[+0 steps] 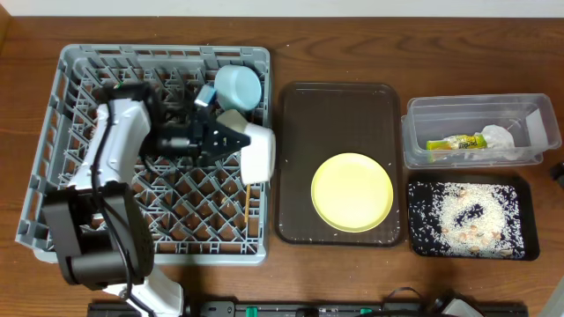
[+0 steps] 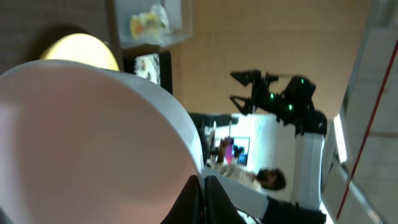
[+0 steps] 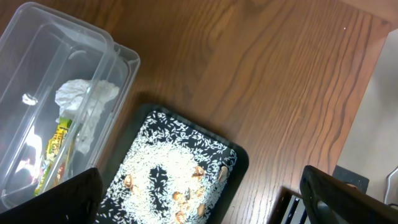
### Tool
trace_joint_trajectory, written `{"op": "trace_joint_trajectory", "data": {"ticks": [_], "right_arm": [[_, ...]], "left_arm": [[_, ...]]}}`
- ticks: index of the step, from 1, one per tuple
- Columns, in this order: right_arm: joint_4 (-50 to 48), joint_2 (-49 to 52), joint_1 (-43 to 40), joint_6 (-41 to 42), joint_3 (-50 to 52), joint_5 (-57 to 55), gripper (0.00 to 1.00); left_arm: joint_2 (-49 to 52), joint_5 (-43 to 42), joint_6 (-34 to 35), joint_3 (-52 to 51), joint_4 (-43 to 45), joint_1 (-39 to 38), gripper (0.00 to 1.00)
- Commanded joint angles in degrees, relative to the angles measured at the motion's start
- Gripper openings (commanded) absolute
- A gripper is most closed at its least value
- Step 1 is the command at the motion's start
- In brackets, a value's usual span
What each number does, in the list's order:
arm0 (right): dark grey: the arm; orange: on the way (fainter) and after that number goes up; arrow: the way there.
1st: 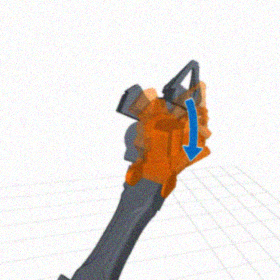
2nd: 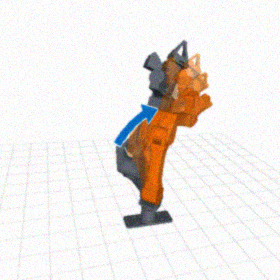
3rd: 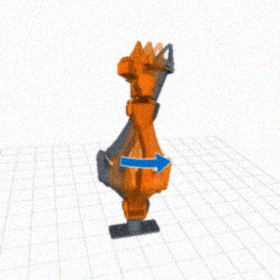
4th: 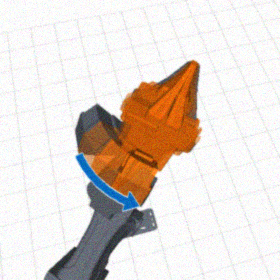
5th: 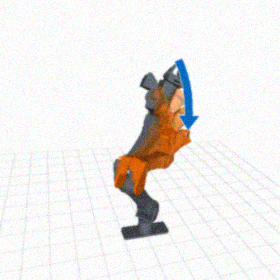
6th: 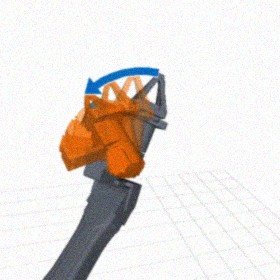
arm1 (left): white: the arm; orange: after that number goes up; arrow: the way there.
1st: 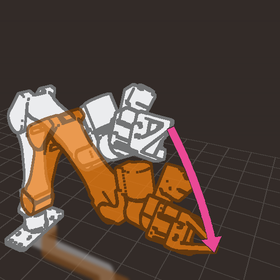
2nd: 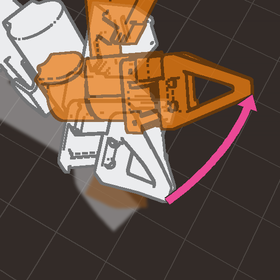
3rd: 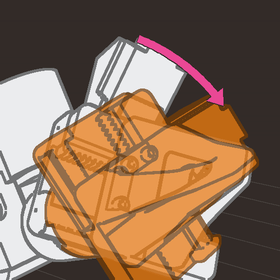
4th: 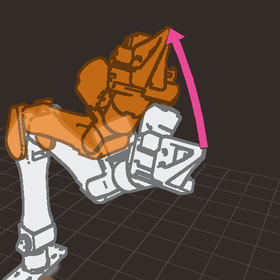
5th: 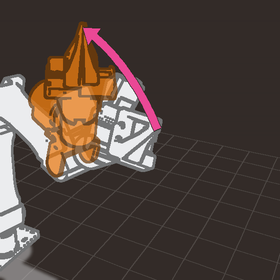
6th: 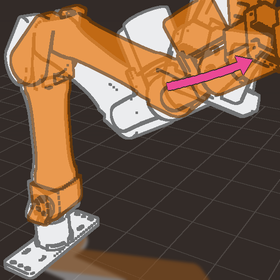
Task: Sort waste into correct bins and load items into the dishwasher rack
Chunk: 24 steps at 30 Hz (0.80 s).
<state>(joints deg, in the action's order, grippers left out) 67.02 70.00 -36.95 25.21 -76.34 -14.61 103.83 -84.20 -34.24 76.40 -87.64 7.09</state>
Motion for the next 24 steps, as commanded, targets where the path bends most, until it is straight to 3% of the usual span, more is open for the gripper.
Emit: {"op": "trace_joint_trajectory", "data": {"ticks": [1,19,24], "right_arm": [[0.1,-0.2,-0.6,0.0,-0.2,-0.3,0.99],[0.1,-0.2,-0.6,0.0,-0.2,-0.3,0.99],[0.1,-0.2,-0.6,0.0,-0.2,-0.3,0.99]], "left_arm": [[0.3,-2.8,-3.7,-3.1,1.5,2.0,0.06],[3.5,4.4,-3.2,-7.7,5.1,4.5,0.07],[3.4,5.0,-2.4,-7.7,5.0,5.6,0.39]]}}
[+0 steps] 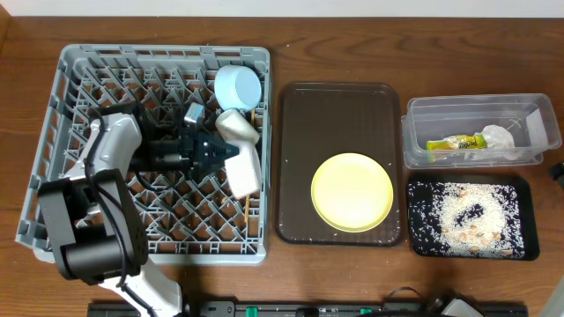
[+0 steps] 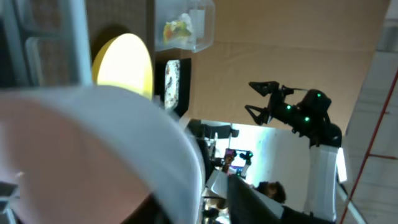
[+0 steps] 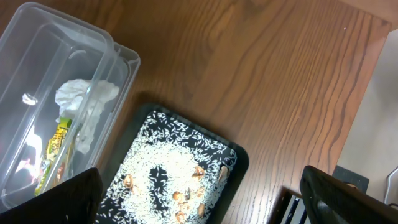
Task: Sort waste into correct bins and load items into the dishwasher rack
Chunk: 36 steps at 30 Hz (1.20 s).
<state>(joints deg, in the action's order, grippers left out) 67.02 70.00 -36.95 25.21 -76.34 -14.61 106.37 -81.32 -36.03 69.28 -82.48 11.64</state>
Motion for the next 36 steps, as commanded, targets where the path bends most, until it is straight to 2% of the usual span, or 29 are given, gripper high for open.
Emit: {"op": "trace_joint_trajectory", "data": {"ticks": [1,3,10,14,24,28,31,33,35,36], "right_arm": [[0.1,-0.2,-0.6,0.0,-0.2,-0.3,0.99],[0.1,-0.2,-0.6,0.0,-0.2,-0.3,0.99],[0.1,-0.2,-0.6,0.0,-0.2,-0.3,0.99],[0.1,-0.2,-0.6,0.0,-0.2,-0.3,0.99],[0.1,-0.2,-0.6,0.0,-0.2,-0.3,0.99],[0.1,-0.2,-0.6,0.0,-0.2,-0.3,0.99],[0.1,-0.2,-0.6,0.0,-0.2,-0.3,0.99],[0.1,-0.2,-0.6,0.0,-0.2,-0.3,0.99],[0.1,-0.2,-0.6,0.0,-0.2,-0.3,0.99],[0.1,-0.2,-0.6,0.0,-0.2,-0.3,0.99]], "left_arm": [[0.9,2.8,0.2,-0.6,-0.1,1.5,0.44],[0.9,4.3,1.2,-0.6,-0.1,3.0,0.59],[0.6,11.7,5.0,2.4,-1.3,10.0,0.7],[-0.6,14.1,6.5,3.9,-1.7,12.5,0.72],[-11.2,15.6,14.2,8.8,-1.1,13.1,0.73],[-18.7,20.9,24.3,10.5,3.6,11.9,0.73],[-25.6,30.1,34.6,10.5,9.2,8.2,0.72],[-29.8,36.7,40.5,10.5,12.5,4.2,0.67],[-33.4,42.2,45.1,10.5,15.4,-1.0,0.51],[-34.8,44.7,47.0,10.5,16.7,-3.8,0.49]]}}
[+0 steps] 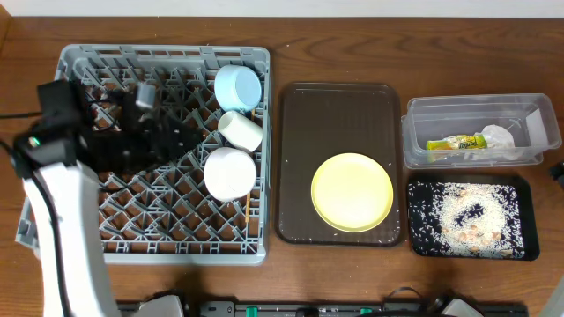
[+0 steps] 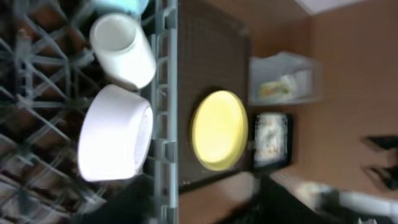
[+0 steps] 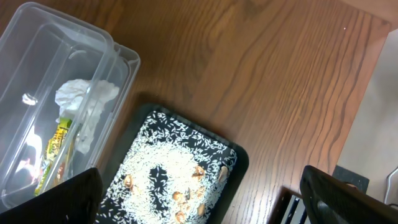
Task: Sort waste into correct bins and load items into the dishwasher rack
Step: 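Reach the left gripper right and grip the yellow plate edge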
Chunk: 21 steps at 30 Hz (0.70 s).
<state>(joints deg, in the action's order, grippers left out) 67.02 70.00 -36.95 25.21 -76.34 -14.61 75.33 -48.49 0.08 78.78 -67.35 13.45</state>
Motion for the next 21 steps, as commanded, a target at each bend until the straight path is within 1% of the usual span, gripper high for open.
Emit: {"op": "trace_joint_trajectory", "data": {"ticks": [1,5,7,10,14,16,21], "right_arm": [[0.1,-0.2,-0.6,0.0,-0.2,-0.3,0.99],[0.1,-0.2,-0.6,0.0,-0.2,-0.3,0.99],[0.1,-0.2,-0.6,0.0,-0.2,-0.3,0.99],[0.1,-0.2,-0.6,0.0,-0.2,-0.3,0.99],[0.1,-0.2,-0.6,0.0,-0.2,-0.3,0.99],[0.1,-0.2,-0.6,0.0,-0.2,-0.3,0.99],[0.1,-0.2,-0.6,0.0,-0.2,-0.3,0.99]], "left_arm": [[-5.0,14.8,12.9,1.0,3.0,-9.1,0.47],[-6.5,25.6,18.9,1.0,6.1,-22.3,0.46],[-5.6,30.7,21.3,0.7,6.9,-29.0,0.46],[-2.9,36.0,24.5,-0.3,8.3,-37.6,0.46],[3.8,37.6,26.4,-1.2,11.5,-46.8,0.46],[7.6,37.7,26.4,-1.2,13.4,-49.7,0.45],[17.2,37.6,28.2,-1.2,18.5,-53.5,0.45]]}}
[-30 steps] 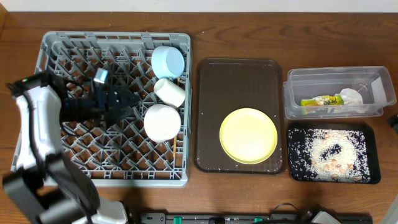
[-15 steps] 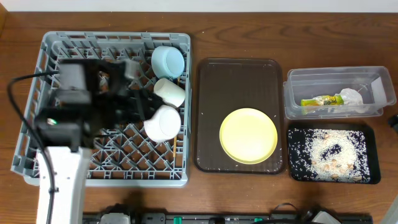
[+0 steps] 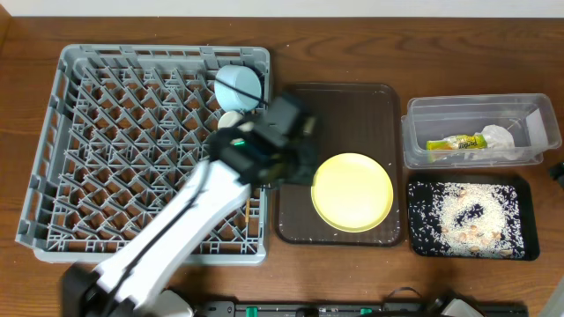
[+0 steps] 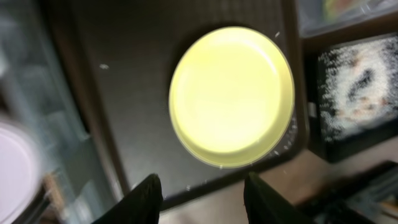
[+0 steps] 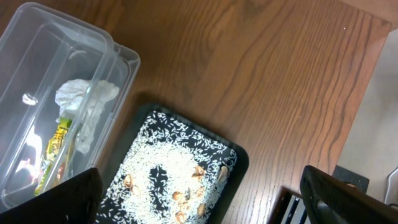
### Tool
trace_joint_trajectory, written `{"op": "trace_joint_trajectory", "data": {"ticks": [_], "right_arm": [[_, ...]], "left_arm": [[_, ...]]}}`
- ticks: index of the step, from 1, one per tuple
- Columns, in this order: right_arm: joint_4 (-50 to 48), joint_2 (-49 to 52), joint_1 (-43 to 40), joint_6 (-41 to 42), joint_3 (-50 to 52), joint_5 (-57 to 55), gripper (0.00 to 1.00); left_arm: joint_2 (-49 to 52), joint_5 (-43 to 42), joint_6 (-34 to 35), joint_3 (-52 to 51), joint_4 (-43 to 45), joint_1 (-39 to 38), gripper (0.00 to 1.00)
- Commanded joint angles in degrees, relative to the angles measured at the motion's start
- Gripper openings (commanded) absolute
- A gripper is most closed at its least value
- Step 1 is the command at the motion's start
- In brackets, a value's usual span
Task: Sort waste into correct bins and load items into the dishwasher rack
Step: 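Reach the left gripper right and grip the yellow plate edge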
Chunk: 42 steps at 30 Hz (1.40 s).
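A yellow plate [image 3: 352, 192] [image 4: 231, 96] lies on the brown tray [image 3: 339, 106]. My left gripper [image 3: 307, 160] [image 4: 202, 190] hovers open and empty over the tray's left part, just short of the plate. In the grey rack [image 3: 88, 70] lie a blue cup [image 3: 238, 85] and a white cup [image 3: 229, 117]. The white bowl is hidden under my arm overhead; its blurred edge [image 4: 11, 163] shows in the left wrist view. My right gripper [image 5: 200, 186] is open above the rice tray's far right, off the overhead frame.
A clear bin [image 3: 480, 132] [image 5: 43, 106] at the right holds a yellow-green wrapper [image 3: 456, 142] and crumpled tissue [image 3: 498, 136]. In front of it sits a black tray [image 3: 471, 216] [image 5: 174, 174] strewn with rice and scraps. Bare wood surrounds them.
My left gripper was open over the middle of the rack, left of the bowl. It is now open over the brown tray beside the yellow plate. The right arm has not moved.
My left gripper first held the white bowl at the rack's right edge, then had it lower inside the rack. Later the bowl sat upside down in the rack with the gripper drawn back and open. Now the gripper is at the tray.
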<state>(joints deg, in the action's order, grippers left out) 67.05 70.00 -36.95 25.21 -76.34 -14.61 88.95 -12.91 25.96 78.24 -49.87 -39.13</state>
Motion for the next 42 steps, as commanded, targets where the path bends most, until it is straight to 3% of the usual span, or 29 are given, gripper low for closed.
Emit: {"op": "trace_joint_trajectory", "data": {"ticks": [1,13,25,31,39,42], "right_arm": [[0.0,-0.2,-0.6,0.0,-0.2,-0.3,0.99],[0.0,-0.2,-0.6,0.0,-0.2,-0.3,0.99],[0.0,-0.2,-0.6,0.0,-0.2,-0.3,0.99],[0.0,-0.2,-0.6,0.0,-0.2,-0.3,0.99],[0.0,-0.2,-0.6,0.0,-0.2,-0.3,0.99],[0.0,-0.2,-0.6,0.0,-0.2,-0.3,0.99]], "left_arm": [[5.4,2.1,2.5,-0.7,1.9,-1.2,0.45],[21.6,2.0,2.4,-0.7,6.4,-2.1,0.45],[29.1,2.0,2.4,-0.8,8.5,-2.1,0.44],[29.6,2.0,2.4,-0.8,10.0,-2.1,0.07],[25.4,2.4,0.8,1.8,9.9,-2.0,0.06],[18.8,9.4,0.6,3.1,8.1,-2.0,0.06]]}}
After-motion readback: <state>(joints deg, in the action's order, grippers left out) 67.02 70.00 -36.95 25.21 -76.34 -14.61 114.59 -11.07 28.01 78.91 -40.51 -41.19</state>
